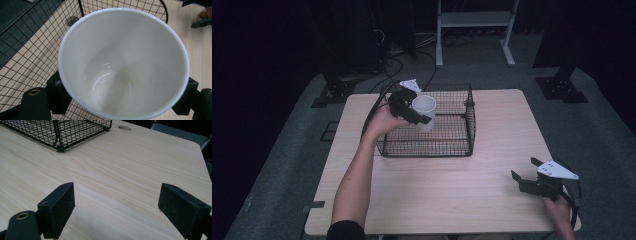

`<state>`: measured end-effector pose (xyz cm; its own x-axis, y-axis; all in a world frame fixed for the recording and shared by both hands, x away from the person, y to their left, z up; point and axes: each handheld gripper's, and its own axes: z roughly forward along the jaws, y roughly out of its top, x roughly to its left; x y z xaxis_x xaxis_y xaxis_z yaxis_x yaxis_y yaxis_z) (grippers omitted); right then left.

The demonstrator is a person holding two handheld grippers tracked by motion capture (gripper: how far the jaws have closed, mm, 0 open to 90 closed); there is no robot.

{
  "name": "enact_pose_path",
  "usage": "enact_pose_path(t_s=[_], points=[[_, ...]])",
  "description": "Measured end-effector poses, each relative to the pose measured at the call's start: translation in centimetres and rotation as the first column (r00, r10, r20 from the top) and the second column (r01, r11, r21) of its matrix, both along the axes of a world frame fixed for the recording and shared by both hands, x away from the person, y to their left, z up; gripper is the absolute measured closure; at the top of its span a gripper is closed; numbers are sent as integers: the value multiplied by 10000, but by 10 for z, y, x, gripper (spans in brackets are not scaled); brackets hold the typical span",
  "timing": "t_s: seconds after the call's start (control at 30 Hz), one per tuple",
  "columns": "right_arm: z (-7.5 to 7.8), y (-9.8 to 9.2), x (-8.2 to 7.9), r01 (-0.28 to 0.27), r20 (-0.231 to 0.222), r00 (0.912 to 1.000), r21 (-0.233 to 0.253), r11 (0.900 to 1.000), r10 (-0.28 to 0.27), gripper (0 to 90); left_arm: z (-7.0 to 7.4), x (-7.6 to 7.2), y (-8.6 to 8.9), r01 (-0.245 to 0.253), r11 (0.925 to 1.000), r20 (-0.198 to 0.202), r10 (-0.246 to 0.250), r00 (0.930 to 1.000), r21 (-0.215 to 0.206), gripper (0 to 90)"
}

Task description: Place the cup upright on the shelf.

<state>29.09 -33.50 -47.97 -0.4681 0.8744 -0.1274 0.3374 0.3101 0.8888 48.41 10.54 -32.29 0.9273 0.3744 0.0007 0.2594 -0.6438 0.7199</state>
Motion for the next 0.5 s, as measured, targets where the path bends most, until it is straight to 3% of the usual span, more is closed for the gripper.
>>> enact_pose_path(t_s=[0.17,0.5], points=[[0,0,0,16,8,10000,29,10000,-16,131,-12,11,-2,-137,9999,-382,140,9992,78,211],[0,0,0,15,-3,10000,45,10000,-15,131,-26,22,-8,-181,9995,-579,196,9981,254,211]])
